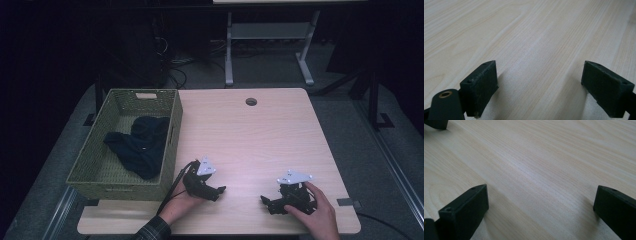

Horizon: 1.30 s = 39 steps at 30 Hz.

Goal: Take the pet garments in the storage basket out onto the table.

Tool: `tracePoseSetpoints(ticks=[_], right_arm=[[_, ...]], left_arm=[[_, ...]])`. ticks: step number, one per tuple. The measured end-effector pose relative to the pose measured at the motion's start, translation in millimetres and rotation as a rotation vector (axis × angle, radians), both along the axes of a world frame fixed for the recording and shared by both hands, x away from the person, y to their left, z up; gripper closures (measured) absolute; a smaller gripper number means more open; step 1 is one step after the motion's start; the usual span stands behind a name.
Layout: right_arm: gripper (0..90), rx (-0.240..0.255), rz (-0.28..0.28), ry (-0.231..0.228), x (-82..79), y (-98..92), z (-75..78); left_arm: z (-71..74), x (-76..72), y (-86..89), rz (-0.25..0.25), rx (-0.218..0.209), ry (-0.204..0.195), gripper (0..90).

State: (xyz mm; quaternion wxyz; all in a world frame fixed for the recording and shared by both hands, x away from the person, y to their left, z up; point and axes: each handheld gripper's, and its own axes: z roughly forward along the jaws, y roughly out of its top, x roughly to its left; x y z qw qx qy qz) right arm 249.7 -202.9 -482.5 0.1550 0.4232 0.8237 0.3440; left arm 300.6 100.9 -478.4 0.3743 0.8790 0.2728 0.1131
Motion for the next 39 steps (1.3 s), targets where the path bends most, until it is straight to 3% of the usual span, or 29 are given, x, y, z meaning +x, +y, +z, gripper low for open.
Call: tracePoseSetpoints(ticks=[11,22,39], right_arm=[[0.0,0.0,0.0,0.0,0.0,0.0,0.0],[0.0,0.0,0.0,0.001,0.0,0.0,0.1],[0.0,0.001,0.0,0.001,0.1,0.1,0.1]], left_arm=[[0.1,0.7,0.6,-0.01,0.001,0.0,12.7],[4.1,3.5,-0.2,-0.003,0.038,0.02,13.1],[12.1,7.1,4.8,0.01,0.028,0.005,13.4]])
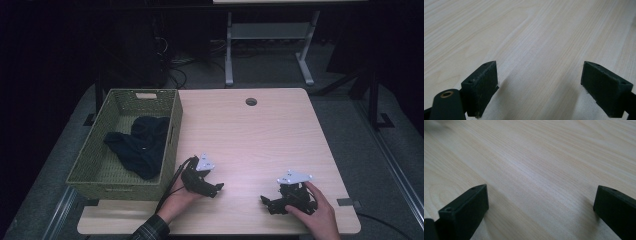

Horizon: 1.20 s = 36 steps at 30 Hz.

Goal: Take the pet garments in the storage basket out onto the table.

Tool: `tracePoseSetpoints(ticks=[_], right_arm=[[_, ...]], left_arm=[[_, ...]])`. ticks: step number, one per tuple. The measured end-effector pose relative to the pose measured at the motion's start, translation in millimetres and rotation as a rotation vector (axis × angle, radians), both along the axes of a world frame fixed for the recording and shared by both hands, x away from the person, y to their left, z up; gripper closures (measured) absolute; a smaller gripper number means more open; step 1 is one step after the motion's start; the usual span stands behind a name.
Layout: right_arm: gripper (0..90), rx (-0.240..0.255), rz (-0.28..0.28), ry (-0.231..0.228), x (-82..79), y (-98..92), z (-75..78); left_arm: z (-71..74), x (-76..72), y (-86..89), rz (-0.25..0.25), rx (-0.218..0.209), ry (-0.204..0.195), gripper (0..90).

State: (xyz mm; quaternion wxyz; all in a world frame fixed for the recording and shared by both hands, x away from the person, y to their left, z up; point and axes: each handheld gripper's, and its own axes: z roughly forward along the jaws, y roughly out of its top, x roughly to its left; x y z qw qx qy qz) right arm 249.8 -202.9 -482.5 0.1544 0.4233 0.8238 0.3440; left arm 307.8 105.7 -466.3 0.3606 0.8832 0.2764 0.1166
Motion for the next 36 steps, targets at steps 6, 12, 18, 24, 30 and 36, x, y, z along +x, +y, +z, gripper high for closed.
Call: tracePoseSetpoints(ticks=[6,12,18,24,30,36], right_arm=[[0.0,0.0,0.0,0.0,0.0,0.0,0.0],[0.0,0.0,0.0,0.0,0.0,0.0,0.0],[0.0,0.001,0.0,0.0,0.0,0.0,0.0],[0.0,0.001,0.0,0.0,0.0,0.0,-0.1],[0.0,0.002,-0.001,0.0,0.1,0.1,-0.1],[0.0,0.004,-0.002,0.001,0.1,0.3,-0.1]], left_arm=[[2.4,0.5,0.7,-0.001,0.0,0.002,13.4],[5.8,2.3,1.8,-0.002,-0.008,0.0,13.4],[10.6,3.1,1.8,-0.004,-0.013,-0.009,13.4],[14.1,4.0,1.0,-0.004,-0.006,-0.013,13.4],[18.6,5.7,0.6,-0.004,-0.004,-0.015,13.4],[27.5,7.9,4.2,0.007,-0.041,-0.013,13.4]])
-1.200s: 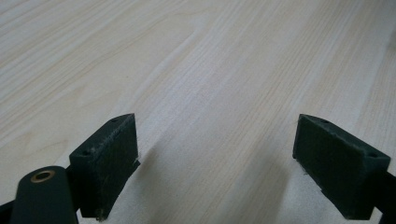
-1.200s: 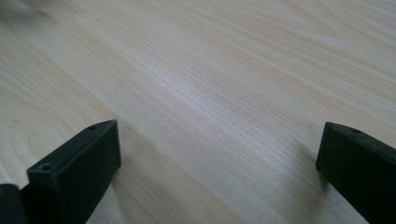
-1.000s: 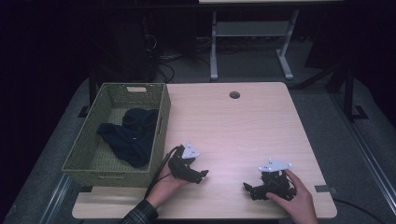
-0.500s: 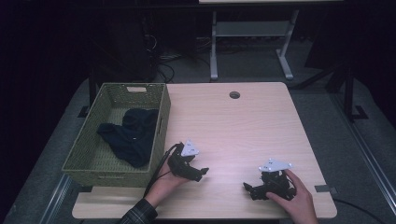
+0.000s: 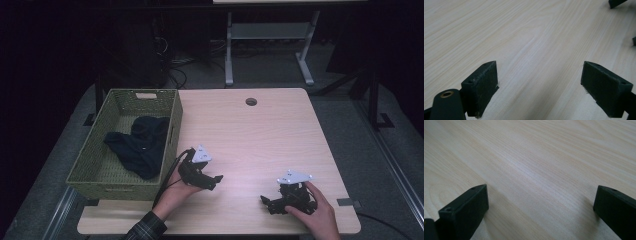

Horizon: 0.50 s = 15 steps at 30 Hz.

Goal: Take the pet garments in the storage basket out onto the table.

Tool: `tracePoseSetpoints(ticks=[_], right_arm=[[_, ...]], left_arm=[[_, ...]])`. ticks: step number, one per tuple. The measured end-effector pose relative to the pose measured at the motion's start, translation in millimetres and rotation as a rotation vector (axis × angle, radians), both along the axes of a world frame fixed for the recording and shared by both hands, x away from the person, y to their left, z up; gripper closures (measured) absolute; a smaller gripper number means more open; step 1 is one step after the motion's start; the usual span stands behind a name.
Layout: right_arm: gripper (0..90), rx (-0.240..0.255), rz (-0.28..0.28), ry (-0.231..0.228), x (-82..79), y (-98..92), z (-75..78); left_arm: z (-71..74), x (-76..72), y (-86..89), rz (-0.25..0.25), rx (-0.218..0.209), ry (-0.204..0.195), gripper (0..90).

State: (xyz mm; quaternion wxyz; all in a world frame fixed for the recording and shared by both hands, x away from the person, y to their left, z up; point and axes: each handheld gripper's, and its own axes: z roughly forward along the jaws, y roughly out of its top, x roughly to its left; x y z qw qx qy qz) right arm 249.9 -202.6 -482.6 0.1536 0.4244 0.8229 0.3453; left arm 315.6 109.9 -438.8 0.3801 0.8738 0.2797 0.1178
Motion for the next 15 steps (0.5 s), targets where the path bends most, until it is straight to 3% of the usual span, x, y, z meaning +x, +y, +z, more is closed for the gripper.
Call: tracePoseSetpoints(ticks=[10,15], right_arm=[[0.0,0.001,0.0,0.0,0.0,0.0,0.0],[0.0,0.001,0.0,0.0,-0.1,0.1,0.0]], left_arm=[[7.9,1.1,-0.7,-0.002,0.012,-0.008,13.4],[13.0,2.5,-0.3,0.009,-0.001,-0.013,13.4]])
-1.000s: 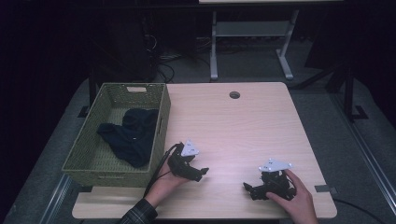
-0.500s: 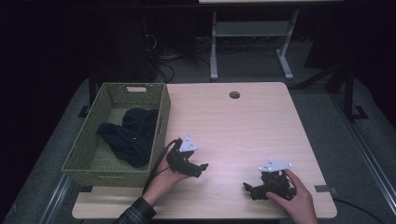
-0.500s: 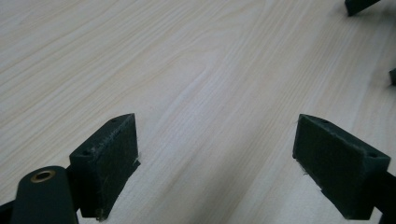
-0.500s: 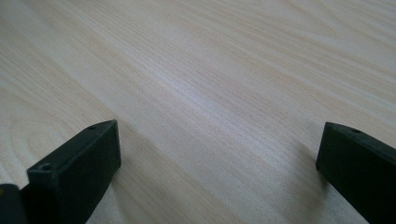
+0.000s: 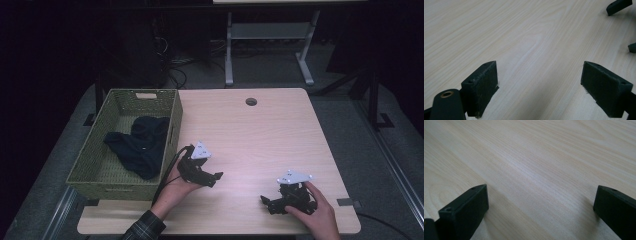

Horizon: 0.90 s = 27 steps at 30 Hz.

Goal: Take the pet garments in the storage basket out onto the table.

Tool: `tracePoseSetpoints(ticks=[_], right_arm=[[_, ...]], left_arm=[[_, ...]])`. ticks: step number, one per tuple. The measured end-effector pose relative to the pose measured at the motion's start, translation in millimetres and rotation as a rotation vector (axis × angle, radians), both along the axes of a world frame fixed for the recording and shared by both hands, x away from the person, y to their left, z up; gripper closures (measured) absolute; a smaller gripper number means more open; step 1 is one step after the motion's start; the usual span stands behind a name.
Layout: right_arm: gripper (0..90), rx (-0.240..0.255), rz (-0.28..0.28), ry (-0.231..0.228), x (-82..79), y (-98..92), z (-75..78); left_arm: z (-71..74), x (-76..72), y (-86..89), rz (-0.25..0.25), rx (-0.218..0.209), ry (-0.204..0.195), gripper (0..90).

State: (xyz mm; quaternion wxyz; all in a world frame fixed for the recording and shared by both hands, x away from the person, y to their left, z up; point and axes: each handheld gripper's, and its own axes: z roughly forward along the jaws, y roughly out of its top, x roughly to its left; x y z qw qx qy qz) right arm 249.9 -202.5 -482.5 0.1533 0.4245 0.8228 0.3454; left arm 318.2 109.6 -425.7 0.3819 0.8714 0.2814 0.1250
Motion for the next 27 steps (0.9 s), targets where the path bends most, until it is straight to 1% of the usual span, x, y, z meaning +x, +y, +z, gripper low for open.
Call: tracePoseSetpoints(ticks=[3,8,10,13,18,22,27], right_arm=[[0.0,0.0,0.0,0.0,0.0,0.0,0.0],[0.0,0.0,0.0,-0.001,0.0,0.0,0.0],[0.0,-0.001,0.0,-0.001,0.0,0.0,0.0],[0.0,-0.001,0.0,-0.001,0.0,0.0,0.0],[0.0,0.0,0.0,-0.001,0.0,0.0,0.0],[0.0,0.0,0.0,-0.001,0.0,-0.1,0.0],[0.0,0.0,0.0,-0.001,0.0,-0.1,0.0]], left_arm=[[3.8,0.4,0.6,0.003,-0.006,-0.005,13.4],[9.2,2.3,0.2,0.0,-0.003,-0.011,13.4],[11.6,2.9,0.6,0.008,-0.012,-0.014,13.5],[14.3,3.8,1.1,0.005,-0.015,-0.014,13.4],[18.0,5.3,0.9,0.003,-0.006,-0.018,13.4],[21.2,6.2,1.2,0.006,-0.008,-0.018,13.4],[27.5,7.2,1.0,0.001,-0.004,-0.031,13.6]])
